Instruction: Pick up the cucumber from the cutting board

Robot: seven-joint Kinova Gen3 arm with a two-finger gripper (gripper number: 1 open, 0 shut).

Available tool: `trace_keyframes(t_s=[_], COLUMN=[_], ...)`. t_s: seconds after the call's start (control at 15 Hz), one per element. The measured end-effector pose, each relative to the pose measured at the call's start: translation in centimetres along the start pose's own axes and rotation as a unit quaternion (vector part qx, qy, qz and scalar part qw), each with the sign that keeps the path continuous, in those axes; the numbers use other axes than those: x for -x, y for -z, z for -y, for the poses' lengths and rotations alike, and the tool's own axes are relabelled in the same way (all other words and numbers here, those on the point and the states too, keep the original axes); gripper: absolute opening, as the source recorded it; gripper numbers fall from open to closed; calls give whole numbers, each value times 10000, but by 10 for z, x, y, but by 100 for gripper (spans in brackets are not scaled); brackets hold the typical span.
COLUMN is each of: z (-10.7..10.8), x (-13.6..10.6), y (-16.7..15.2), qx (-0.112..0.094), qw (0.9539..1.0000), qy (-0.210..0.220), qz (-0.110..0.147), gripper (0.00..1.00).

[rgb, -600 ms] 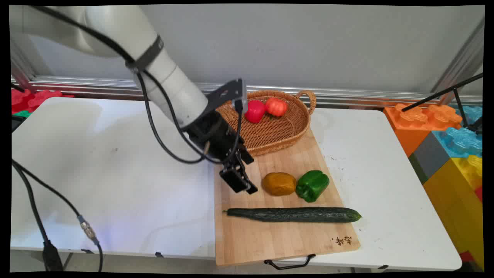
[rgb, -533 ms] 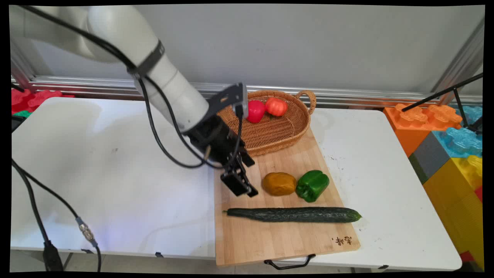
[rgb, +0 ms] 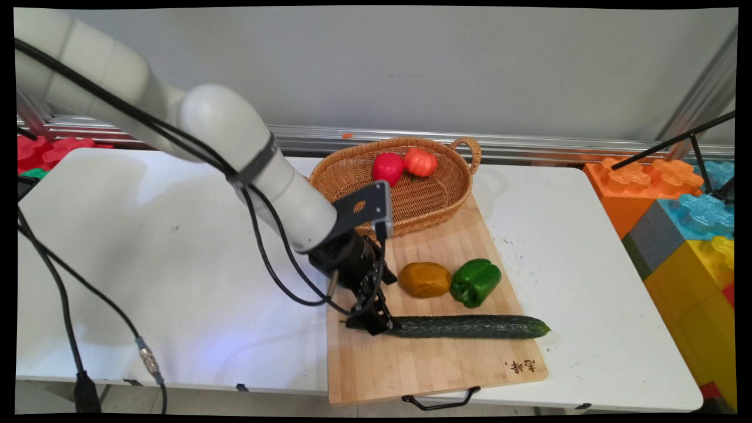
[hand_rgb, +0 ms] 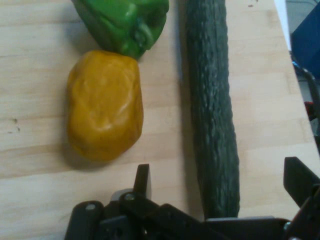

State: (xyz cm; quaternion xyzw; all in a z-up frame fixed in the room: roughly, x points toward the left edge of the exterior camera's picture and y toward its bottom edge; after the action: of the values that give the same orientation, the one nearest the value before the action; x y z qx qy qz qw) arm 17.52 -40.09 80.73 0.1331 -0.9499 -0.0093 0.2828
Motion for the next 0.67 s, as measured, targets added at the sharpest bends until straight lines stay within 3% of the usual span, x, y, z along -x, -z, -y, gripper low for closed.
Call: trace_keyframes(t_s=[0.6,0.67], z=[-5,-5], x=[9,8], y=[-50,-55], qx=[-56,-71], qw=[10000,9999], qy=[-77,-112], qz=[23,13], gripper=[100,0])
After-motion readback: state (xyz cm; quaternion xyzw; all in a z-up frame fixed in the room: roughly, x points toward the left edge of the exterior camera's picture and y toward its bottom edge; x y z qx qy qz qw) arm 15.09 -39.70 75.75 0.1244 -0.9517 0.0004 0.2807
